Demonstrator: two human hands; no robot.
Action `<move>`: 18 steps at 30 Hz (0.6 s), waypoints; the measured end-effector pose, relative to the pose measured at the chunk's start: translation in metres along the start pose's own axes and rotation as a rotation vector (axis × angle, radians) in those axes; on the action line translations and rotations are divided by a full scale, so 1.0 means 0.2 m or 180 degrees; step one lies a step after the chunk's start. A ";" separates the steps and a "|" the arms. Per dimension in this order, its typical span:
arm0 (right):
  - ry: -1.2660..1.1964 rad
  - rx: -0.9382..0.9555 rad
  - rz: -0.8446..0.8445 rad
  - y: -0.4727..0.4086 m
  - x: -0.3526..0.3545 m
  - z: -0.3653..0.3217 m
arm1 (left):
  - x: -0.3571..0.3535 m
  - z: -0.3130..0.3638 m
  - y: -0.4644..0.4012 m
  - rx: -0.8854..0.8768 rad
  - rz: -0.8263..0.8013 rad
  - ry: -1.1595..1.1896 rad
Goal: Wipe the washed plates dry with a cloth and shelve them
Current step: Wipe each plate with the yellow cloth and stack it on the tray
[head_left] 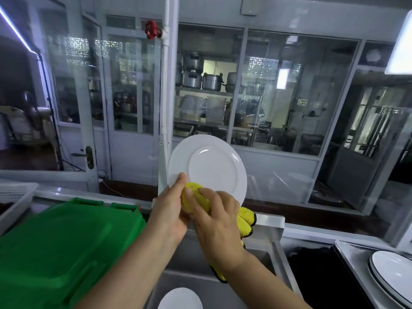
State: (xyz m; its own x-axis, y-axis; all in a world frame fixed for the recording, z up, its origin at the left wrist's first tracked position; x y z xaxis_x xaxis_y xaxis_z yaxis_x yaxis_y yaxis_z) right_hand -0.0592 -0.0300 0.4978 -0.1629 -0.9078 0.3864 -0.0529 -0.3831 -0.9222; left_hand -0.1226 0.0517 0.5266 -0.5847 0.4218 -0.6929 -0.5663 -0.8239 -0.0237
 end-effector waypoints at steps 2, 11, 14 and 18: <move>-0.0001 0.0229 0.0044 0.02 -0.02 -0.02 | 0.03 0.02 0.00 0.0122 0.0003 0.0034; 0.0064 0.0561 -0.0034 0.14 -0.03 0.03 | 0.15 0.19 0.02 -0.0058 -0.0320 -0.0023; -0.0061 0.0052 0.0098 0.12 -0.01 0.09 | 0.20 0.27 0.03 -0.0252 -0.0257 -0.0144; -0.0209 -0.0403 -0.0061 -0.01 -0.01 0.12 | 0.28 0.32 0.03 -0.0424 -0.0246 -0.0473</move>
State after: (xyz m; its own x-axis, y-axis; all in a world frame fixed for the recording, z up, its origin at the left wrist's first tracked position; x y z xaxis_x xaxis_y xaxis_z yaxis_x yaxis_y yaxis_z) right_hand -0.0351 -0.0320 0.4984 -0.0960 -0.9113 0.4004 -0.1800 -0.3797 -0.9074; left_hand -0.1950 0.0945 0.5339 -0.6273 0.5287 -0.5717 -0.5368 -0.8255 -0.1744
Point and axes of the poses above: each hand's wrist, its own y-axis away from the middle knuckle, its own x-axis out of the back of the hand, z = x × y, the point moved 3 cm from there along -y, towards the middle knuckle, and after that the axes turned 6 degrees about -x, right-handed, at the moved point
